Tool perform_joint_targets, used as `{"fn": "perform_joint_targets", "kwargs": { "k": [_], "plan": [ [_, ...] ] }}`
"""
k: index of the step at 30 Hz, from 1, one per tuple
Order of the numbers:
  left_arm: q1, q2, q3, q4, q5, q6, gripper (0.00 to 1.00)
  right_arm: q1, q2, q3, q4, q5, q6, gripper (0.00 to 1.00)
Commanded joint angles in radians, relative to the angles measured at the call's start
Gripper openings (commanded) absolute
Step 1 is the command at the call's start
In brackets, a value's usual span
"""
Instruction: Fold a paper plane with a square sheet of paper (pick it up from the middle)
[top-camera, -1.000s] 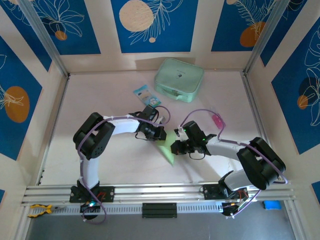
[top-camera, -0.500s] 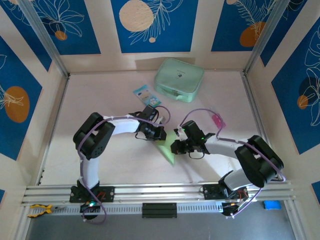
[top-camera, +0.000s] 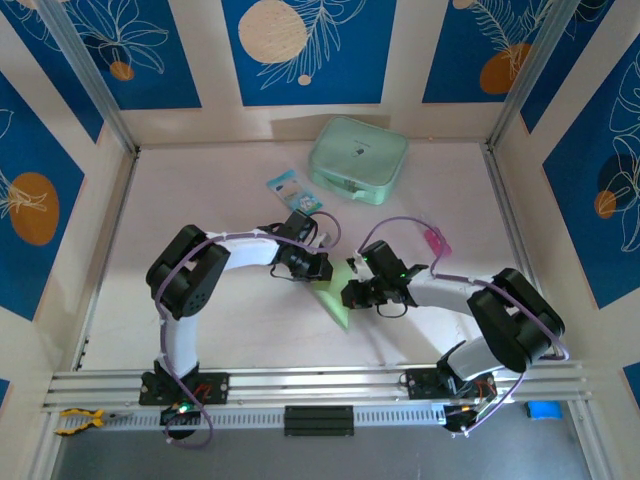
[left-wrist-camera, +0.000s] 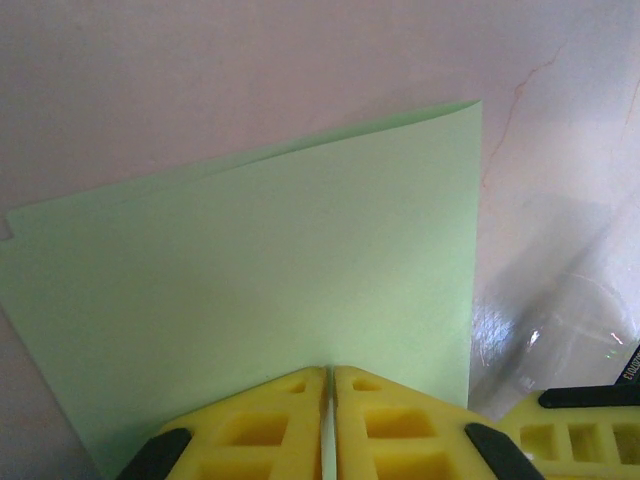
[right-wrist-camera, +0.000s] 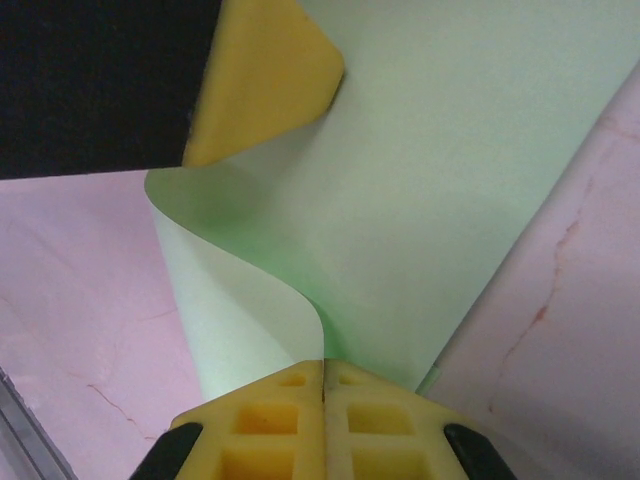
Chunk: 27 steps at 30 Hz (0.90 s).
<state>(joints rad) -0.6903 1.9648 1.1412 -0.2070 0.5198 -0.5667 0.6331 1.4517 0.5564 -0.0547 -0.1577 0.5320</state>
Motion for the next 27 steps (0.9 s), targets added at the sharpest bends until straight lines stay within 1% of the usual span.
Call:
{"fn": "perform_joint_targets", "kwargs": {
  "k": [1, 27],
  "plan": [
    [-0.007, 0.001, 0.002, -0.048, -0.015, 0.008, 0.13, 0.007, 0.009, 0.021, -0.026, 0.004, -0.006, 0.02],
    [-0.008, 0.0, -0.003, -0.044, -0.017, 0.007, 0.13, 0.013, 0.029, 0.015, -0.02, 0.017, 0.01, 0.01]
  ]
}}
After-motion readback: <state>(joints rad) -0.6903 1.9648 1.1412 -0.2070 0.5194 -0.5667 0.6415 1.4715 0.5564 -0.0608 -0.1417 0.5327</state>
